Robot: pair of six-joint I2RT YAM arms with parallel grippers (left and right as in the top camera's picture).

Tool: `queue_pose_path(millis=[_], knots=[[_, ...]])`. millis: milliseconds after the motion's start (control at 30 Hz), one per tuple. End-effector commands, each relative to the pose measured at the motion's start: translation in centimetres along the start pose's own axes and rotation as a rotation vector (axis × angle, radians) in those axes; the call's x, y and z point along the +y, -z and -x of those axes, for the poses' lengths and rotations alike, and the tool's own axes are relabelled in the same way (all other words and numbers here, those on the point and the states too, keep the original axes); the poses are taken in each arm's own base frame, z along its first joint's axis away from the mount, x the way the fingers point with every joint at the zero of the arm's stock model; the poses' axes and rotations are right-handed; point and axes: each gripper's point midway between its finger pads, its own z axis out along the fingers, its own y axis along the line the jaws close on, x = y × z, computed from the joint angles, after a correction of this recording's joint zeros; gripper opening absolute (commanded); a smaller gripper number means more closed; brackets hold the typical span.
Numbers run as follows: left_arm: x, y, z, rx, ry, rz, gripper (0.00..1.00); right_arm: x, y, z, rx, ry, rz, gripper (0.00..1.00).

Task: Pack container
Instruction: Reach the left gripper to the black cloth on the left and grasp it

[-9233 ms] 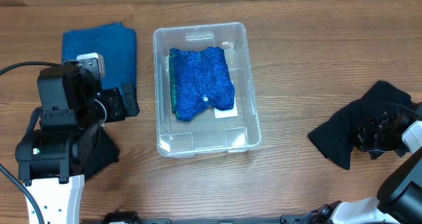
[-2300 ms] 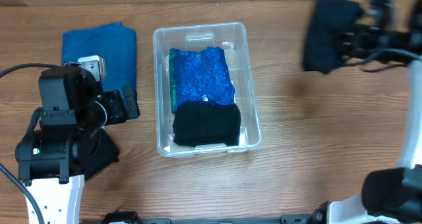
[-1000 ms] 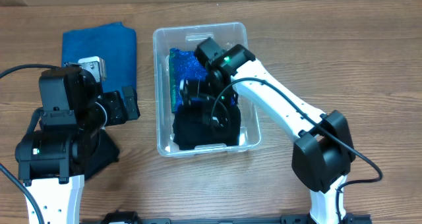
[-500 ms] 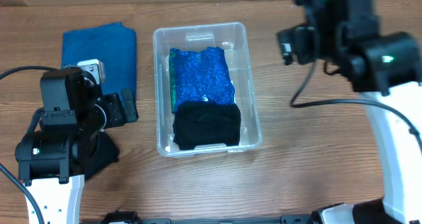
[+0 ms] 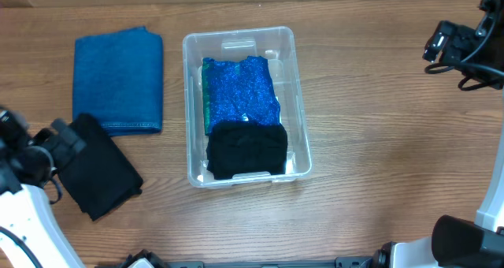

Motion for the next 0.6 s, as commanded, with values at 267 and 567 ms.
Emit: queue_pose_path(millis=[267, 567], knots=[[7.8, -11.1, -4.4, 0.303, 0.233, 0.104, 1.0, 0.8, 0.2, -0.2, 0.0, -0.02, 0.049, 1.0], [8.5, -15.9, -4.1, 0.345, 0.199, 0.066, 1.0, 0.7, -1.0, -0.5, 0.015, -0.022, 0.047, 1.0]])
